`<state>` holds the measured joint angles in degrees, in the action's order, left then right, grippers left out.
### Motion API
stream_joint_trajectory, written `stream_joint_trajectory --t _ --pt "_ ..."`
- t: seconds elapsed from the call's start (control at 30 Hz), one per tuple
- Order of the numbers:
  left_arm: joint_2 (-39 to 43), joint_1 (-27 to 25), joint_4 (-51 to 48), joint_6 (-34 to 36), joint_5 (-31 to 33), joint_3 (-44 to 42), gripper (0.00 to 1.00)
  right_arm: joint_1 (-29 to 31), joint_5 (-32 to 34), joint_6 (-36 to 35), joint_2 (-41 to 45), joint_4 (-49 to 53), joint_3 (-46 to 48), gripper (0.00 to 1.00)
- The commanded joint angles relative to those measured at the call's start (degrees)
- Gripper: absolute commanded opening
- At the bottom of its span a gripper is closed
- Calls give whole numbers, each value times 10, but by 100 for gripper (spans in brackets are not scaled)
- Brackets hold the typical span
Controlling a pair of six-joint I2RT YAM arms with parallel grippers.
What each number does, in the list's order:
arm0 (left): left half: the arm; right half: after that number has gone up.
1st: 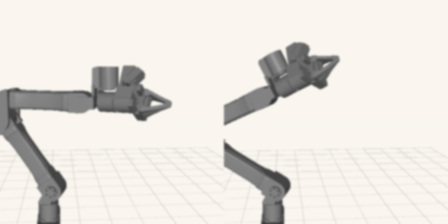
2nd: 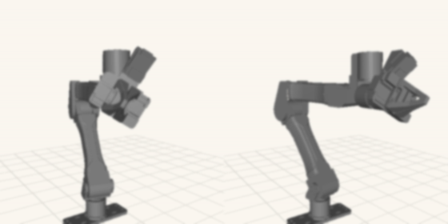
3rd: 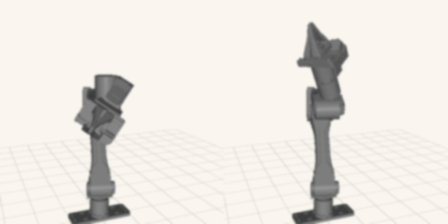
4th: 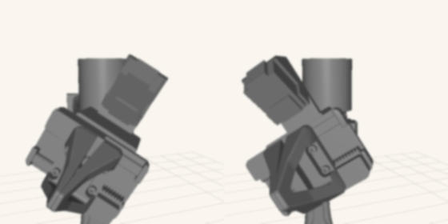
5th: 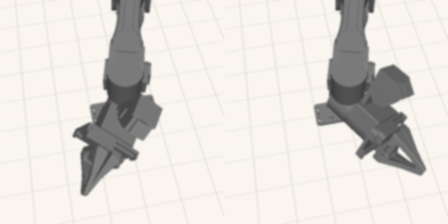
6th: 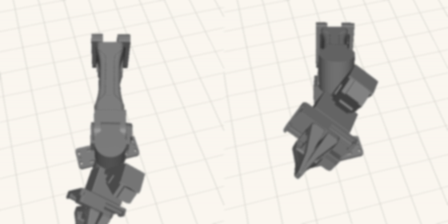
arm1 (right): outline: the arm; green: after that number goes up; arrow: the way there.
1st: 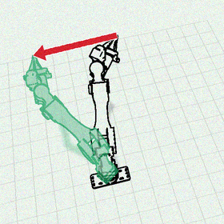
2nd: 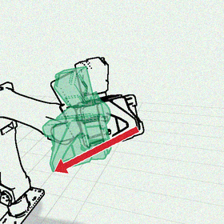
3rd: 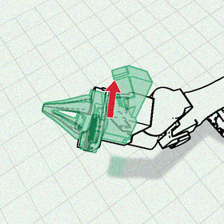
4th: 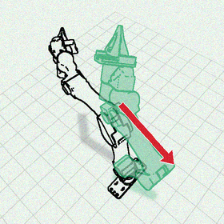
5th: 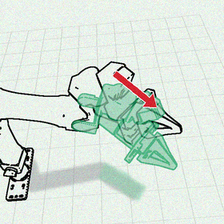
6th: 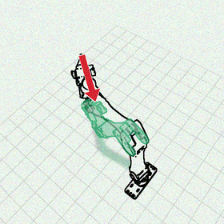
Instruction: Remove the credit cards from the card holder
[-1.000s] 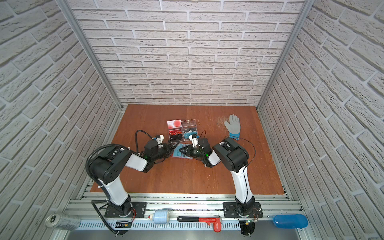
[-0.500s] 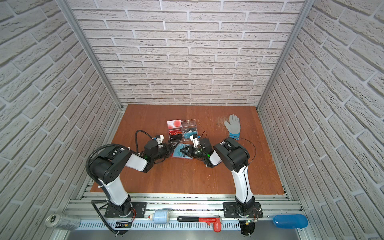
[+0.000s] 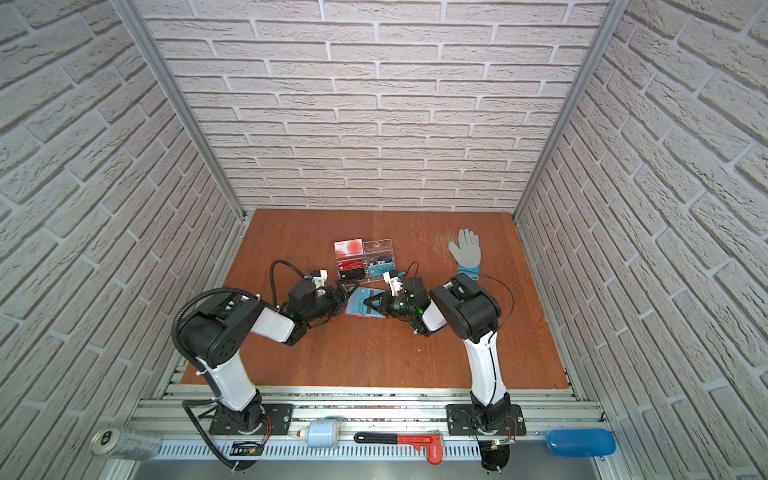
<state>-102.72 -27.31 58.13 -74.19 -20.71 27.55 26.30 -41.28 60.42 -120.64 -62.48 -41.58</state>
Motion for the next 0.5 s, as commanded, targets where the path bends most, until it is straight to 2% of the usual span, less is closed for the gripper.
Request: stream_joint_trajectory --t 0.0,0.13,0.23,0.33,0.47 --pt "-27 3 -67 1 -3 -24 97 -14 -14 -24 12 -18 13 7" --pt "-27 4 -64 0 -4 -26 97 -26 -15 -54 39 32 21 6" --pt "-26 5 -64 1 -5 -27 97 -32 -9 -95 69 107 20 6" --pt "-23 6 -64 2 -5 -27 97 -35 2 -155 122 214 9 6" --pt "-8 6 -81 12 -4 -24 98 -36 49 -273 202 435 -28 6"
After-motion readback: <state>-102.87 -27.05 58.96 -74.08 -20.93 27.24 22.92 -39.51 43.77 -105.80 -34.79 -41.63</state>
